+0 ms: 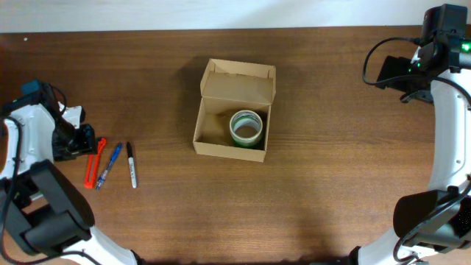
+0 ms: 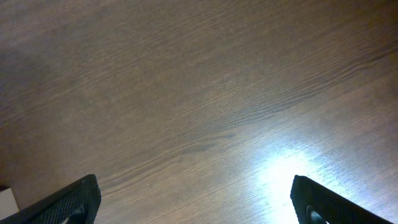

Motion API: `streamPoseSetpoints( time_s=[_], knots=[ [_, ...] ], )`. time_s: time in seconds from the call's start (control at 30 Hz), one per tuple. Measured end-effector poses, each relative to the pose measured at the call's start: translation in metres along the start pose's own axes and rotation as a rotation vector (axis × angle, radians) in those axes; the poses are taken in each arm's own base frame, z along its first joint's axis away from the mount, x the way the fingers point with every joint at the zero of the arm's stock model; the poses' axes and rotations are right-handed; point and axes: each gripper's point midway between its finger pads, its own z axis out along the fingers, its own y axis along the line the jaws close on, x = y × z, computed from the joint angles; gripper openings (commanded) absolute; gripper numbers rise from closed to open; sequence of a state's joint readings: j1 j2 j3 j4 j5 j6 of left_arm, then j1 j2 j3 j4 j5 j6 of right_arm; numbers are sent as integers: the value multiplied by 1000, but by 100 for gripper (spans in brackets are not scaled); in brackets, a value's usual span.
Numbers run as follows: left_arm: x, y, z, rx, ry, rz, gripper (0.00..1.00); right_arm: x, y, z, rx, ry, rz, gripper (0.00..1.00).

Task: Pack container
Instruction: 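Withdraw the left gripper from the box toward the red box cutter, then grasp the red box cutter with the left gripper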

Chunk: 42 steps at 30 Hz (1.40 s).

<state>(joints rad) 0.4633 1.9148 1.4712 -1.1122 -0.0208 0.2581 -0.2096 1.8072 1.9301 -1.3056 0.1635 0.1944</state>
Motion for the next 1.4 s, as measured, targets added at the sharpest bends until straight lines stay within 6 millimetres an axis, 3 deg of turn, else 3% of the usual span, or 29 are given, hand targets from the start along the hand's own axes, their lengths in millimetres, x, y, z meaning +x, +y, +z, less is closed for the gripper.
streamPoseSetpoints(
  time_s=[0.9, 1.03, 1.2, 1.4],
  knots=[
    [11, 7, 68, -14, 178, 90, 61, 0, 0, 0, 0, 0, 0, 99],
    [11, 7, 70, -14, 187, 95, 61, 0, 0, 0, 0, 0, 0, 99],
    [10, 7, 70, -15, 188, 98, 41, 0, 0, 0, 0, 0, 0, 99],
    [9, 8, 70, -18, 184, 100, 27, 0, 0, 0, 0, 0, 0, 99]
  ],
)
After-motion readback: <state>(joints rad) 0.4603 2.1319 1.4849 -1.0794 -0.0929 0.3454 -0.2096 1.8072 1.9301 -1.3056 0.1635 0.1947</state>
